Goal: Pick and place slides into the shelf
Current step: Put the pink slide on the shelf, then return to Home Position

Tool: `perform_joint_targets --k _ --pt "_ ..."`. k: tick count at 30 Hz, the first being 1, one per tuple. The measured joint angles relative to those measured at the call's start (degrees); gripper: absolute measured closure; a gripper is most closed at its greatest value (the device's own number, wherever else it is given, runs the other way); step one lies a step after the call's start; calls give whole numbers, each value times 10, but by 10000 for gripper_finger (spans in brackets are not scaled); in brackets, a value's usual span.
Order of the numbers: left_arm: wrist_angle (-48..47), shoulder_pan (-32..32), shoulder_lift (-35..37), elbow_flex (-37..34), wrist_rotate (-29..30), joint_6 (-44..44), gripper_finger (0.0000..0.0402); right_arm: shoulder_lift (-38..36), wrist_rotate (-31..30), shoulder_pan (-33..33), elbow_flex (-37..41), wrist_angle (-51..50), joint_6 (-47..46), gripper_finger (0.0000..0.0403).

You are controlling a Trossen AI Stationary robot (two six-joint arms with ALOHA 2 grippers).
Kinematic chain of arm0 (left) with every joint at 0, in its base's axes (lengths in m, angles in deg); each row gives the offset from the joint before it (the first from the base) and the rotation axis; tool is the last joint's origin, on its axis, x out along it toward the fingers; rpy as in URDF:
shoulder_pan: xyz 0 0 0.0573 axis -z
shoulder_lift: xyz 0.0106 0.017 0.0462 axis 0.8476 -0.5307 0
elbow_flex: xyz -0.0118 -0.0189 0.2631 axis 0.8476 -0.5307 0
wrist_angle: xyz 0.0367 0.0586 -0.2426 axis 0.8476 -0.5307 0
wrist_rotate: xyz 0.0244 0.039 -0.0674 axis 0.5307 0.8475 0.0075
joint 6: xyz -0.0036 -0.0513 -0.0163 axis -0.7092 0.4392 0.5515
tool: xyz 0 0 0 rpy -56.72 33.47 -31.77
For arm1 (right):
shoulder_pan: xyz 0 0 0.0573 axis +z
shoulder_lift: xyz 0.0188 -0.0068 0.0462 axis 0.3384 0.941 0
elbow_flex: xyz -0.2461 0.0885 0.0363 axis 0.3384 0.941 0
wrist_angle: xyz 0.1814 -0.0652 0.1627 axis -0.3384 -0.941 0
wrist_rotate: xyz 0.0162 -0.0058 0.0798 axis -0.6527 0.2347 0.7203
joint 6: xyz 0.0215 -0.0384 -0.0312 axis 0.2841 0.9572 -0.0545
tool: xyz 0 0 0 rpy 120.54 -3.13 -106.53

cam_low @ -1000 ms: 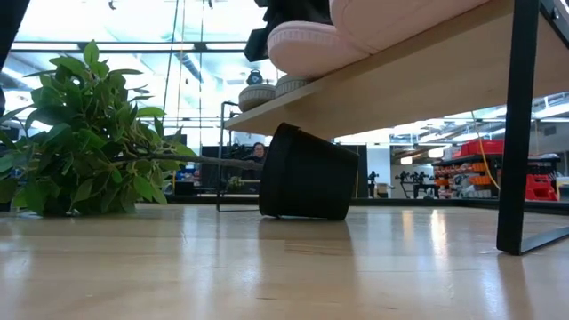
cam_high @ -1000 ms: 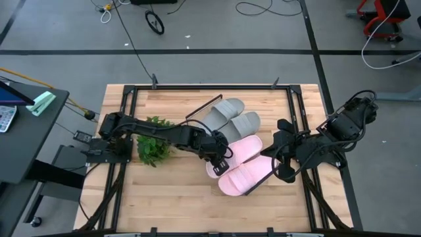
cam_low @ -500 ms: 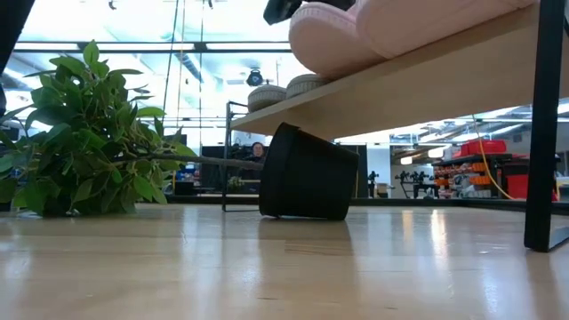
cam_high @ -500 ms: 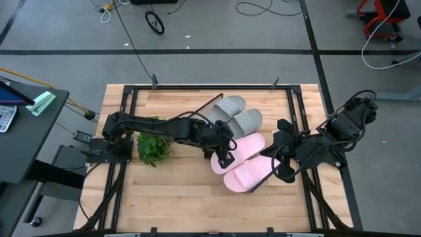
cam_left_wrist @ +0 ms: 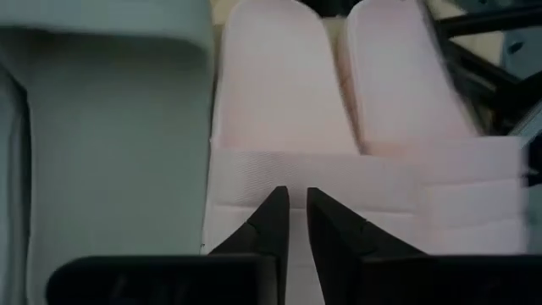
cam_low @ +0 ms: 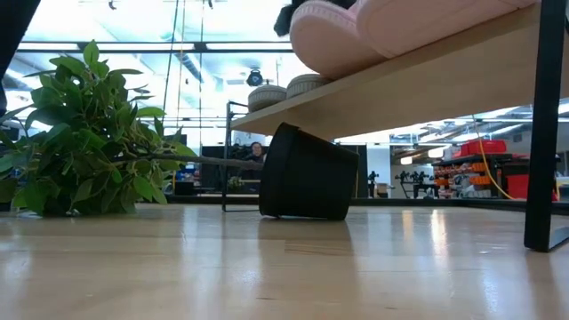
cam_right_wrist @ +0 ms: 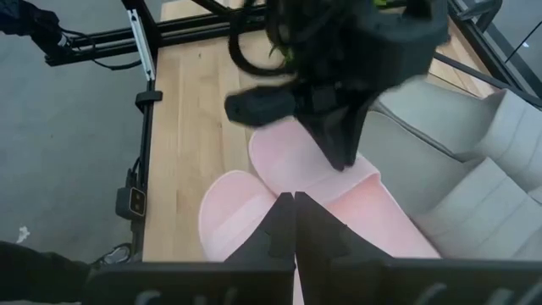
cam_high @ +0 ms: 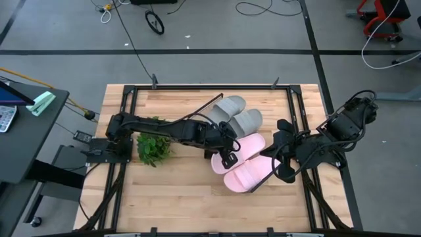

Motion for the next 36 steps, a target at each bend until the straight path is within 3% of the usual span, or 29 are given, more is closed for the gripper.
perform_joint_targets --k 9,18,23,26,36 --pt "11 -6 -10 1 -15 0 362 0 5 0 0 0 -10 401" --pt "0 -3 13 24 20 -27 334 0 11 0 0 -1 -10 401" --pt "-9 26 31 26 111 -71 317 -2 0 16 0 -24 -10 401" --pt "-4 46 31 26 135 -76 316 -7 -23 31 0 -61 -34 401" --pt "64 70 60 -34 191 -86 377 -32 -64 45 0 -95 -90 401"
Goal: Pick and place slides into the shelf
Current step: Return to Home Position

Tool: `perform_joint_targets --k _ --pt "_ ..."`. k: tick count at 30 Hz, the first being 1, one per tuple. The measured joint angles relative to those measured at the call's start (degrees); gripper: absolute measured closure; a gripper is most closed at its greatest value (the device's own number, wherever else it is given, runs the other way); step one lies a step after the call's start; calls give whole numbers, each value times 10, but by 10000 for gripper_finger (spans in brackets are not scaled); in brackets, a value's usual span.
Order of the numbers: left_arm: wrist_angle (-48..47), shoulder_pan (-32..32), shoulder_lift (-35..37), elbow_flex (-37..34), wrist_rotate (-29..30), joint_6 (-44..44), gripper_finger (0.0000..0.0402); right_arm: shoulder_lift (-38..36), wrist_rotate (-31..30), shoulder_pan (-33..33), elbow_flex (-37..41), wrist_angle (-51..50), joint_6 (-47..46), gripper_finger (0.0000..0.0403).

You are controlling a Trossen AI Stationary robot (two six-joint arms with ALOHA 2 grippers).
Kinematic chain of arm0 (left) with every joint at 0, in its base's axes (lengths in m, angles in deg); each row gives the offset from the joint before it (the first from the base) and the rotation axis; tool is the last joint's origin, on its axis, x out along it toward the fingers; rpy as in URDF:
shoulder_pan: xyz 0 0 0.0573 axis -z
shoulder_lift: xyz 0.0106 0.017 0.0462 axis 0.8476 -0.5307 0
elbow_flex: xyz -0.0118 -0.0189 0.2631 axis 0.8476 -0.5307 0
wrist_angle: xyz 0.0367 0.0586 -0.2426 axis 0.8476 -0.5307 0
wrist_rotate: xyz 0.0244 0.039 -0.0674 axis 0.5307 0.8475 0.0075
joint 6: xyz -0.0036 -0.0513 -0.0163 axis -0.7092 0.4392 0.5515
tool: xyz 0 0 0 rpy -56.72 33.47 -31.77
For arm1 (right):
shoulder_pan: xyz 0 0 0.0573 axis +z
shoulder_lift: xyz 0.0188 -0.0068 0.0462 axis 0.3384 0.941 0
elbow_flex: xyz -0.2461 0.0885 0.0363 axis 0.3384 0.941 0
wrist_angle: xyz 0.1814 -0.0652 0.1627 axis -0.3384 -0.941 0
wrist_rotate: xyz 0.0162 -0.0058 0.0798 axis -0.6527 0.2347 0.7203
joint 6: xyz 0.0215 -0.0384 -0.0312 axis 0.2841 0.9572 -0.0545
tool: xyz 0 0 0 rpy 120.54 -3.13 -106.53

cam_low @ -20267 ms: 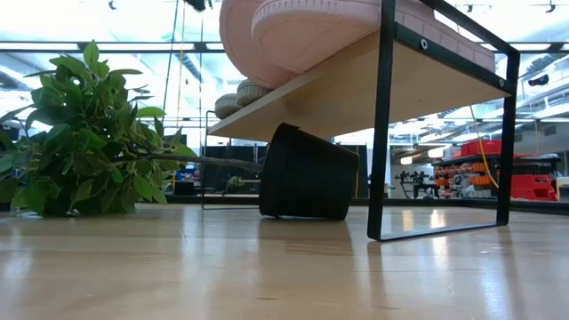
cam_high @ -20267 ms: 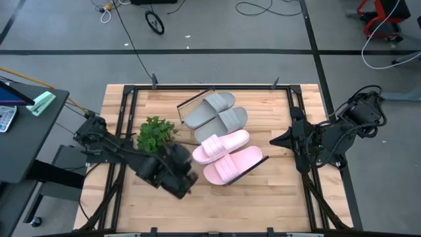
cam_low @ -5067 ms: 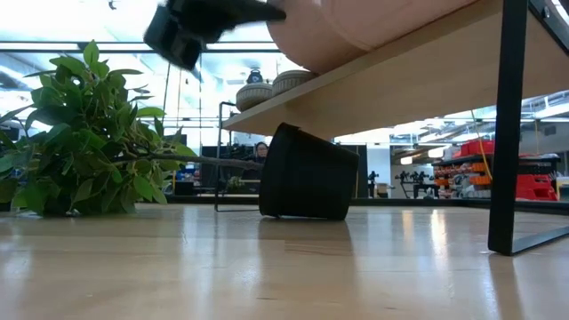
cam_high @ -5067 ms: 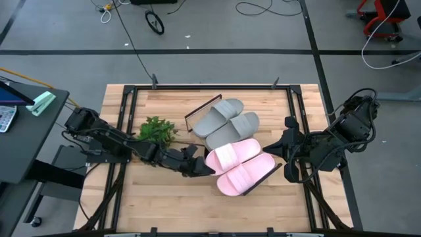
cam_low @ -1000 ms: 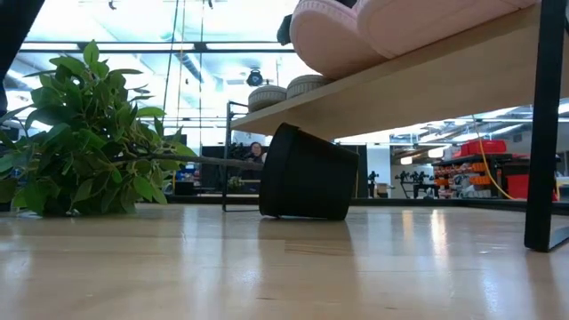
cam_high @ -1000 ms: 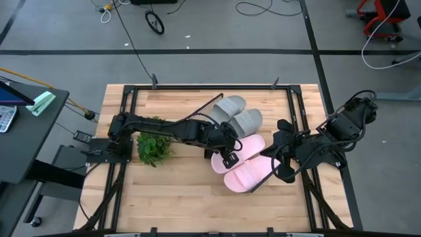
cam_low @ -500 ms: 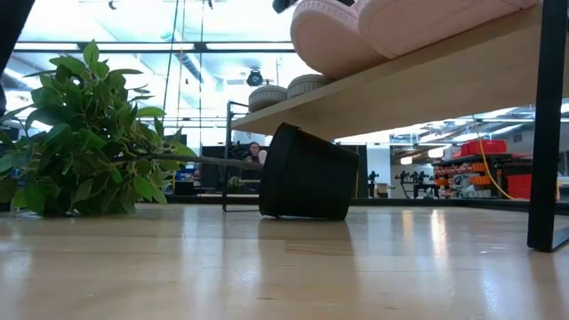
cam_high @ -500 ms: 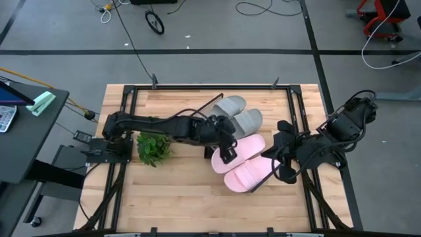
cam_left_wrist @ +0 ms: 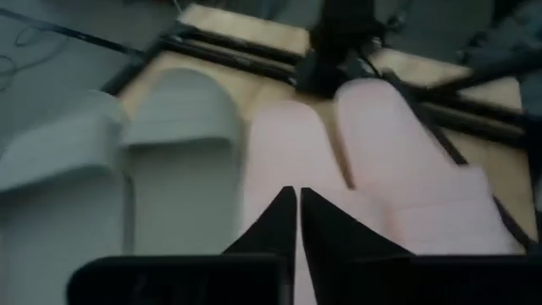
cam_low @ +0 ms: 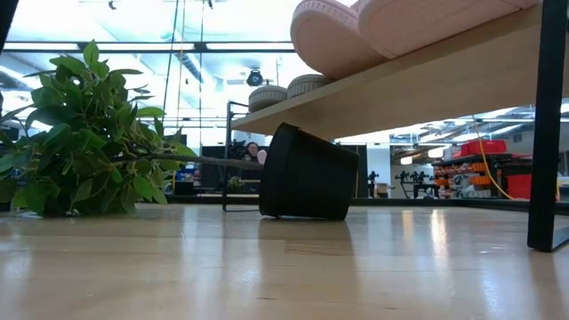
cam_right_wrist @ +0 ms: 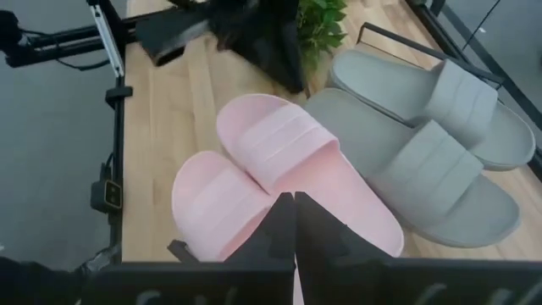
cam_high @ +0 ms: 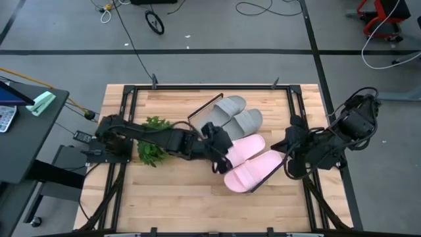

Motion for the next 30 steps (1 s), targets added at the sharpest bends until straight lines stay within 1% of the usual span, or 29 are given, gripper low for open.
perform_joint_targets --k 2,4,5,7,10,12,13,16,18,22,26,30 --pt "46 -6 24 -33 7 -2 393 -1 0 -8 0 0 -5 401" --pt "99 -10 64 -89 8 -8 396 0 0 -15 0 0 -13 401" --pt "143 -13 86 -124 8 -18 394 0 -1 -19 0 1 -15 402" --pt "236 -21 143 -210 -6 -33 388 0 -2 -25 0 3 -16 402" --pt "398 -36 224 -353 -77 -63 387 0 -1 -38 0 4 -23 402" --pt "503 -46 278 -451 -111 -92 395 0 -1 -48 0 4 -25 402" --pt "566 -52 302 -493 -123 -105 396 0 -1 -54 0 5 -25 402" --pt "678 -73 377 -608 -128 -119 393 0 0 -74 0 7 -26 402" --pt "697 -88 425 -670 -128 -117 391 0 0 -87 0 10 -27 402" --pt "700 -100 522 -754 -128 -108 397 0 0 -109 0 13 -44 402" --pt "694 -102 610 -820 -133 -112 393 0 0 -123 0 14 -63 402" --pt "697 -102 686 -876 -132 -108 398 0 0 -133 0 15 -75 402"
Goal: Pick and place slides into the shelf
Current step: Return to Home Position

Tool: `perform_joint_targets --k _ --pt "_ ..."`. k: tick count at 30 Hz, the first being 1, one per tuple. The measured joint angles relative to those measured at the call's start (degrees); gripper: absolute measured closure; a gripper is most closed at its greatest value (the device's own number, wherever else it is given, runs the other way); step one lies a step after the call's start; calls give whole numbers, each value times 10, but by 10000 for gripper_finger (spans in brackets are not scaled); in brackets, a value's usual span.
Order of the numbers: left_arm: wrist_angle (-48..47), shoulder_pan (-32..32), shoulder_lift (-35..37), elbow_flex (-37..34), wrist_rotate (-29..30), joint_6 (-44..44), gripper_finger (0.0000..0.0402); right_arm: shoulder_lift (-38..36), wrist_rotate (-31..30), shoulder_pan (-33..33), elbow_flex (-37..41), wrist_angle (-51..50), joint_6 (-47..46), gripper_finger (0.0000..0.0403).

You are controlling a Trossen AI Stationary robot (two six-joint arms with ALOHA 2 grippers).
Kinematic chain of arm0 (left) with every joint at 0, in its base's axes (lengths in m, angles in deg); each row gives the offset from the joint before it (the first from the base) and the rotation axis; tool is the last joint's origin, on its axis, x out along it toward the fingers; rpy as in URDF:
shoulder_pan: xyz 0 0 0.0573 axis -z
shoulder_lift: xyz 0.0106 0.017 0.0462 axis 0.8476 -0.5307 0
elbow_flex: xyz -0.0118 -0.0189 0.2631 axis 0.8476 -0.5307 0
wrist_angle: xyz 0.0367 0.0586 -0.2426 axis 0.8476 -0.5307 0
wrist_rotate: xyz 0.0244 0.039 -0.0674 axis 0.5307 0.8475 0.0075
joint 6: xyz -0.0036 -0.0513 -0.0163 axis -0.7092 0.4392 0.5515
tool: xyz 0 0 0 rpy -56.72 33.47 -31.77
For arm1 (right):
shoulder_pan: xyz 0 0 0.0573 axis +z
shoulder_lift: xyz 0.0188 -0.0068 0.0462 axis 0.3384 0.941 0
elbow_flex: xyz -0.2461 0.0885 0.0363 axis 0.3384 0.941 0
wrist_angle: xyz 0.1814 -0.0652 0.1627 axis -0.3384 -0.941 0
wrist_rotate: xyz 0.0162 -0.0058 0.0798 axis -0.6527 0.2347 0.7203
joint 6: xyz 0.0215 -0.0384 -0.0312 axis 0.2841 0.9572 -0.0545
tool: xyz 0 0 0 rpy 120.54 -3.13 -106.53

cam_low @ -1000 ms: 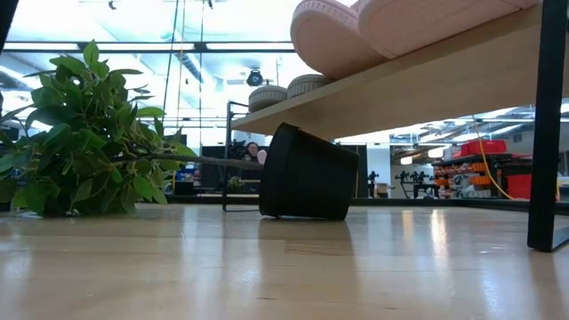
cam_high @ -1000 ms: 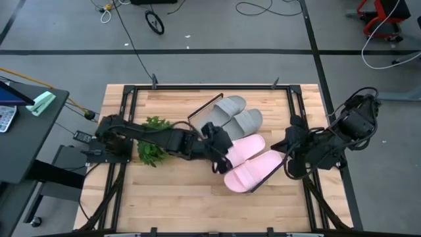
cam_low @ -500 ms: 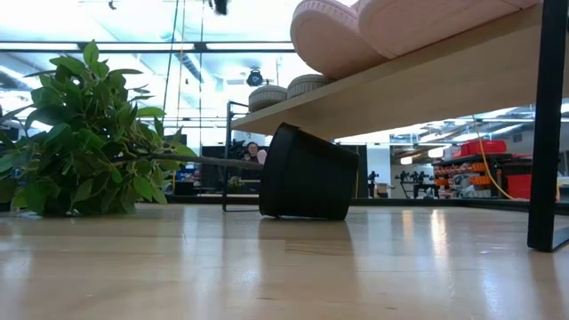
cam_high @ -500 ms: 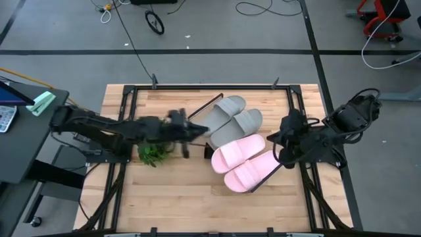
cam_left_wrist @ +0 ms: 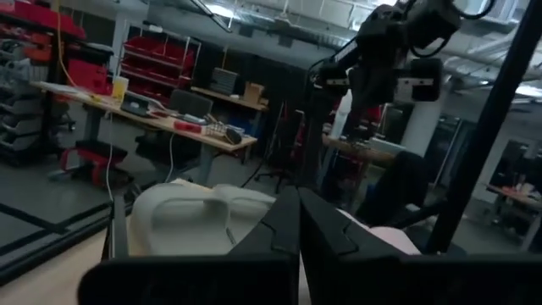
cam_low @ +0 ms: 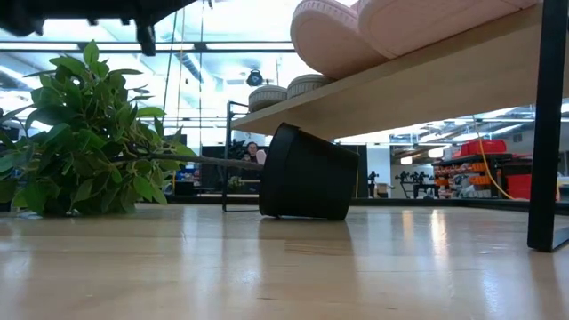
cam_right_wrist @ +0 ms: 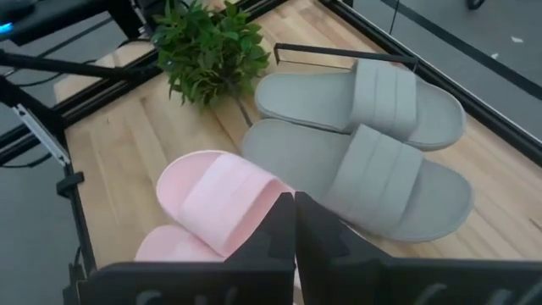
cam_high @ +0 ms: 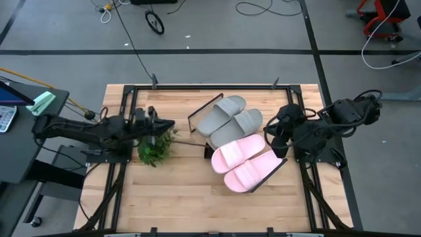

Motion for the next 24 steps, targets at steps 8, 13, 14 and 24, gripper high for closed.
perform_joint_targets --k 8,13,14,24 --pt "0 -3 86 -71 -21 -34 398 0 0 -12 0 3 -28 402" --pt "9 -6 120 -111 -21 -23 398 0 0 -12 0 3 -47 402" --pt "13 -6 126 -119 -21 -23 398 0 0 -12 0 3 -52 402" --pt "24 -6 167 -164 -20 -16 397 0 0 -12 0 2 -71 402"
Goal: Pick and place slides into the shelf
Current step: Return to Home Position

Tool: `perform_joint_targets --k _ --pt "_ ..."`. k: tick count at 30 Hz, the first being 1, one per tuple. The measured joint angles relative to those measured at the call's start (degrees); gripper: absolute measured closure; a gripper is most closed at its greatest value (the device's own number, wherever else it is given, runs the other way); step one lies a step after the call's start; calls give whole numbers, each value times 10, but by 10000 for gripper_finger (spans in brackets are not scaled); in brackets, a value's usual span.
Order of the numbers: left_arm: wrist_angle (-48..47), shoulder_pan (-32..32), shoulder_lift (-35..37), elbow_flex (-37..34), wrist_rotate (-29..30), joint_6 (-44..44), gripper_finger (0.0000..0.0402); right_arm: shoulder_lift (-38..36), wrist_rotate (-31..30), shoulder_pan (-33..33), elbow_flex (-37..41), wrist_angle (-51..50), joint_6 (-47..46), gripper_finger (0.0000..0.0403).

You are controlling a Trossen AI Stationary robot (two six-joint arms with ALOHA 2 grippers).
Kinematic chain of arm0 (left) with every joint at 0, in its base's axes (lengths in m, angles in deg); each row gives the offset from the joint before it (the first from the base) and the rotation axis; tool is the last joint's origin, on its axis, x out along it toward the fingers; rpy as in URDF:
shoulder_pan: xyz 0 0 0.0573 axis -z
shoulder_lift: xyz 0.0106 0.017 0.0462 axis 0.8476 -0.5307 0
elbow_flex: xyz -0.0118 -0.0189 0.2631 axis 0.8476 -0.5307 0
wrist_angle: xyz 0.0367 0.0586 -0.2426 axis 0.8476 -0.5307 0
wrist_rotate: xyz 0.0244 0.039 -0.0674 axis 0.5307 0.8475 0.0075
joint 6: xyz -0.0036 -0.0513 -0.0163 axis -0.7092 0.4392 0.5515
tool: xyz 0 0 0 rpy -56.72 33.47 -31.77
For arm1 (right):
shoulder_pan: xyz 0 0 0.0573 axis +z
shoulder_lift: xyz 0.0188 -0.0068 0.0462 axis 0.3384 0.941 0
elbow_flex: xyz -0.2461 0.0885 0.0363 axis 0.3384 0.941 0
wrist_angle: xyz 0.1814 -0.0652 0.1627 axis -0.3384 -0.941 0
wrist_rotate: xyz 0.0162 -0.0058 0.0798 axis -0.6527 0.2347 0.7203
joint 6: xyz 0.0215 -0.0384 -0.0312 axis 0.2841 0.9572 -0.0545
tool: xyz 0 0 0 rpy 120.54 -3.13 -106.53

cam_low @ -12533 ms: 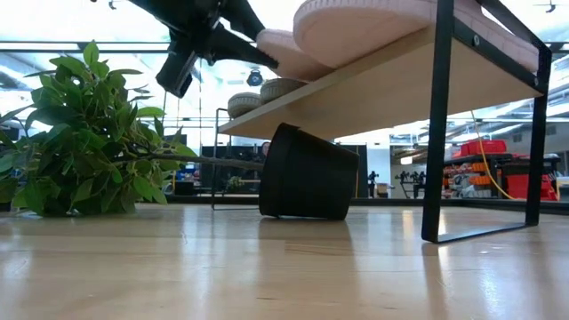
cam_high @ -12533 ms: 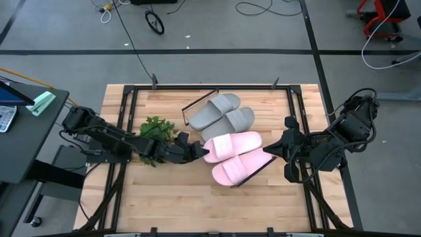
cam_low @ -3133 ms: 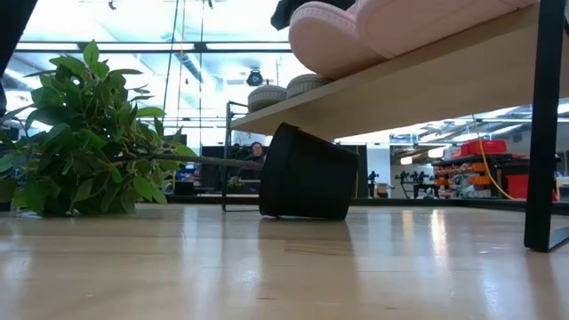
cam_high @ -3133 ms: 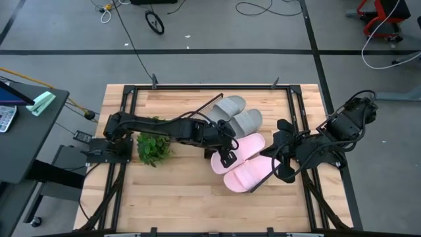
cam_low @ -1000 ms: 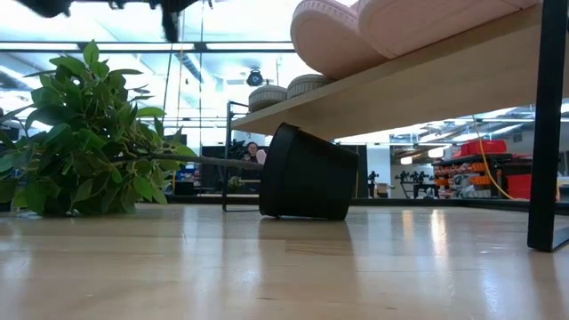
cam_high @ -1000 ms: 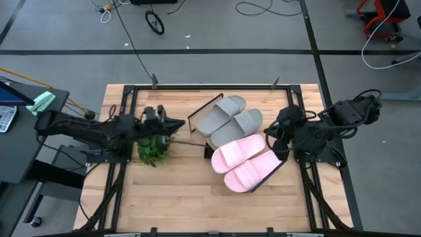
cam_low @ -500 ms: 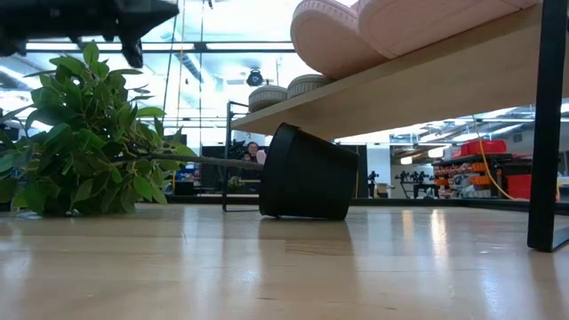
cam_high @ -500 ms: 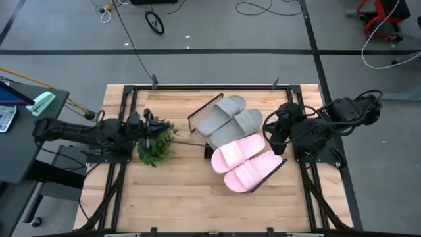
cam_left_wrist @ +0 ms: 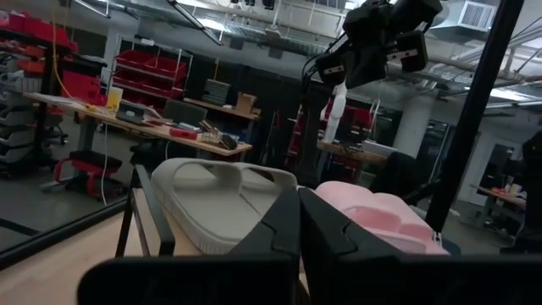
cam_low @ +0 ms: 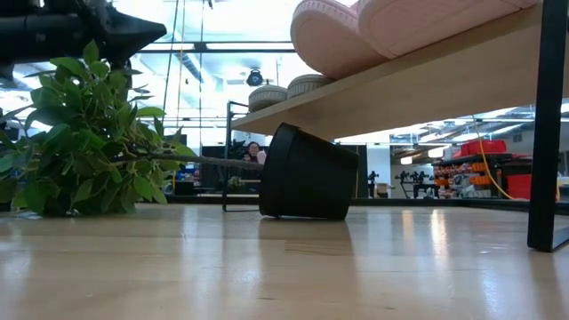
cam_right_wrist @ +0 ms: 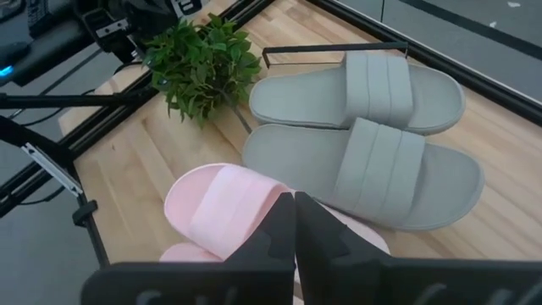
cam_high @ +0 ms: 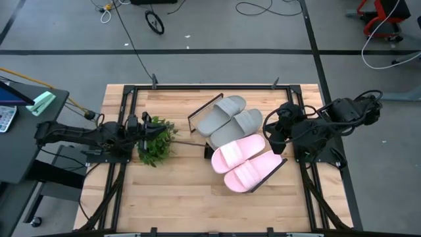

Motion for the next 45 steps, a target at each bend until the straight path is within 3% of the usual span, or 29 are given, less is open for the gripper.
perform_joint_targets --k 22,35,40,45 --pt "-9 0 103 -40 -1 -30 396 0 0 0 0 0 -29 401" --pt "-165 0 217 -41 -20 -1 398 0 0 0 0 0 -30 401" --pt "-187 0 220 -41 -71 9 399 0 0 0 0 0 -29 401" --pt "-238 0 220 -41 -85 17 396 0 0 0 0 0 -29 401"
